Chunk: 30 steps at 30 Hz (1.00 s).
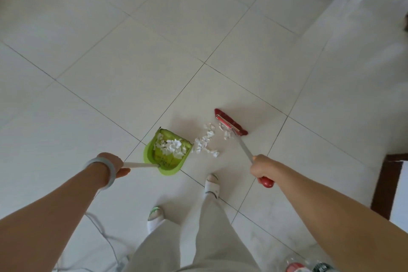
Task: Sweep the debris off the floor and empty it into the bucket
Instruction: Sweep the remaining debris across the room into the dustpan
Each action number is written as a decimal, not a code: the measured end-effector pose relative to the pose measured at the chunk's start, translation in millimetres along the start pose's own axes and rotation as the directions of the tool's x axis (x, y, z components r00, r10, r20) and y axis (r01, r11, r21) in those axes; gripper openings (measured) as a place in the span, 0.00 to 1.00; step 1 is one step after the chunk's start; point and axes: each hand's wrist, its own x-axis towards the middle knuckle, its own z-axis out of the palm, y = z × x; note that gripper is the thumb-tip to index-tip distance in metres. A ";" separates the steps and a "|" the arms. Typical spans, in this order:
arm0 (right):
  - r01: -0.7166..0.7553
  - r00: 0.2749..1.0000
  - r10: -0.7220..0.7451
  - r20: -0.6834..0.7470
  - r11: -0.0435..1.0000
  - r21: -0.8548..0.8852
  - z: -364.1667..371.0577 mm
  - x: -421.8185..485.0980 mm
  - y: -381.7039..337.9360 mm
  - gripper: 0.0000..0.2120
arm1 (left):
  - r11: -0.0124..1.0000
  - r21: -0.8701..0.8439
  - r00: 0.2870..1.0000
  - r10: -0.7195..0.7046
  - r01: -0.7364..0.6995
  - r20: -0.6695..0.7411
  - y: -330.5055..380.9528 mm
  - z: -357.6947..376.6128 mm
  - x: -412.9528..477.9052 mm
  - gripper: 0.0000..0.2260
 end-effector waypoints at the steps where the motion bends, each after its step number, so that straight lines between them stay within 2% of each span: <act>1: 0.010 1.000 -0.010 0.005 1.000 0.002 10.1 -6.1 -5.4 0.19 | 1.000 0.024 1.000 -0.001 0.001 0.016 -7.0 5.1 -2.2 0.19; 6: 0.037 0.999 -0.037 0.000 0.999 -0.019 63.9 -36.7 -32.7 0.21 | 0.997 -0.065 0.998 -0.049 0.051 0.039 -38.7 25.1 -12.5 0.19; 9: 0.058 0.998 -0.059 -0.012 0.998 -0.026 93.0 -54.2 -40.8 0.22 | 0.973 -0.191 0.981 -0.100 0.132 0.168 -52.9 35.2 -7.9 0.17; 10: 0.060 0.998 -0.061 -0.013 0.998 -0.037 100.2 -60.5 -41.4 0.23 | 0.975 -0.171 0.975 -0.110 0.144 0.194 -54.4 33.8 -11.7 0.16; 12: 0.058 0.998 -0.059 -0.005 0.997 -0.042 111.0 -70.0 -39.4 0.24 | 0.968 -0.200 0.982 -0.127 0.154 0.142 -61.4 38.0 -14.8 0.12; 13: 0.064 0.998 -0.064 0.000 0.997 -0.040 113.7 -74.0 -36.2 0.25 | 0.937 -0.298 0.982 -0.152 0.180 0.116 -62.2 37.0 -18.1 0.11; 14: 0.071 0.997 -0.071 0.010 0.997 -0.037 115.8 -79.1 -32.3 0.27 | 0.916 -0.341 0.975 -0.168 0.210 0.148 -62.7 37.1 -21.6 0.10; 17: 0.072 0.997 -0.073 0.018 0.996 0.050 114.4 -93.1 -7.0 0.31 | 0.960 -0.259 0.994 -0.092 0.106 0.065 -59.4 42.5 -24.5 0.09; 20: 0.054 0.998 -0.056 0.018 0.993 0.106 112.5 -97.1 25.9 0.33 | 0.991 -0.117 0.997 -0.050 0.056 0.058 -51.2 44.5 -22.6 0.10; 21: 0.032 0.999 -0.034 0.017 0.992 0.119 112.1 -97.2 34.6 0.33 | 0.993 -0.117 0.999 -0.003 0.007 0.038 -47.6 44.6 -25.1 0.11; 25: -0.026 1.000 0.025 0.006 0.977 0.211 111.4 -103.8 43.1 0.27 | 0.999 0.048 0.997 0.015 -0.019 0.081 -30.8 46.5 -17.0 0.10; 28: -0.065 0.997 0.071 -0.009 0.953 0.296 109.1 -101.3 31.1 0.19 | 0.995 -0.094 0.996 -0.023 0.031 0.082 -22.9 47.1 -8.2 0.08; 30: -0.133 0.989 0.148 -0.005 0.903 0.408 107.8 -88.8 24.8 0.19 | 0.982 -0.185 0.997 -0.035 0.047 0.067 -16.4 39.7 -8.1 0.07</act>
